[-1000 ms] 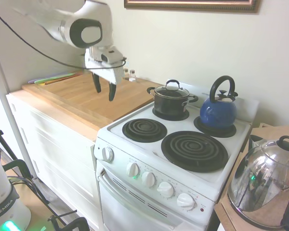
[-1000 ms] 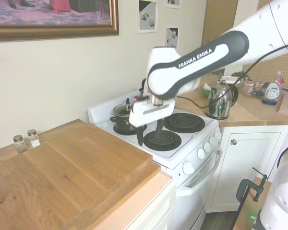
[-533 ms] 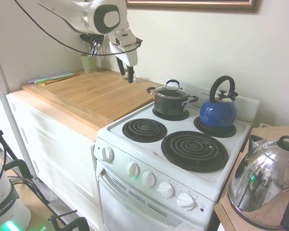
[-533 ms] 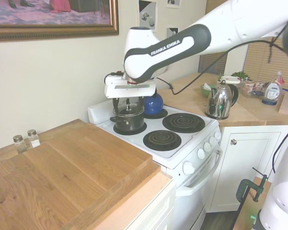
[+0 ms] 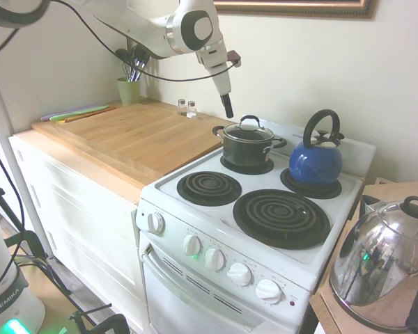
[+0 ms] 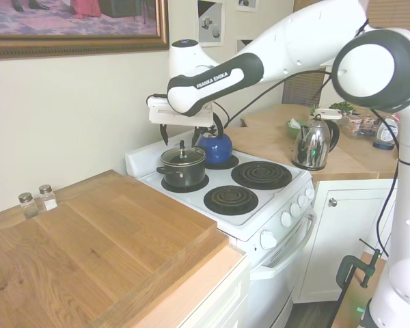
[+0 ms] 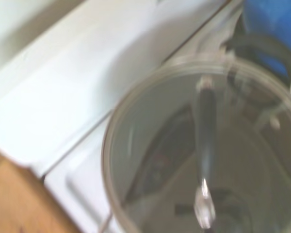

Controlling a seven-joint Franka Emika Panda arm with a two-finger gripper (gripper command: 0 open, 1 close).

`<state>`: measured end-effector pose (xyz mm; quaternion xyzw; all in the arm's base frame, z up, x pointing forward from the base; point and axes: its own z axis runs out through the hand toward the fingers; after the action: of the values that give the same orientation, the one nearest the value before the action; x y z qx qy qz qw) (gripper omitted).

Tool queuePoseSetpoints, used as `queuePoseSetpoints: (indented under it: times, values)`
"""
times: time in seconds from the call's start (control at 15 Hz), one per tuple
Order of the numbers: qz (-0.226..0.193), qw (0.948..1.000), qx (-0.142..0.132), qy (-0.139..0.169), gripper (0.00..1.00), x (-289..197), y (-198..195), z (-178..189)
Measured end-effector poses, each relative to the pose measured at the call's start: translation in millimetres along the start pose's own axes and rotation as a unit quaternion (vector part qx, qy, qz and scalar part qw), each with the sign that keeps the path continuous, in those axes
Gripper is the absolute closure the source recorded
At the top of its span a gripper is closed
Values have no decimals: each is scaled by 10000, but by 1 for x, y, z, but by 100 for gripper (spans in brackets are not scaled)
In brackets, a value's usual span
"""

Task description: Uncover the lid of the pot

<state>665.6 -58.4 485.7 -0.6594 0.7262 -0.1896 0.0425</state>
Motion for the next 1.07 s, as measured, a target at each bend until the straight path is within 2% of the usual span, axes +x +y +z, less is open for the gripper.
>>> queuePoseSetpoints:
  times: [0.07, 0.4, 0.67, 1.07]
  values:
    - [58, 10000, -37, 26, 100, 1, -7, 9]
    - [578, 9983, -99, -26, 100, 36, -27, 37]
    - [668, 9976, -143, -60, 100, 41, -33, 50]
    - [756, 9970, -121, -121, 100, 62, -38, 44]
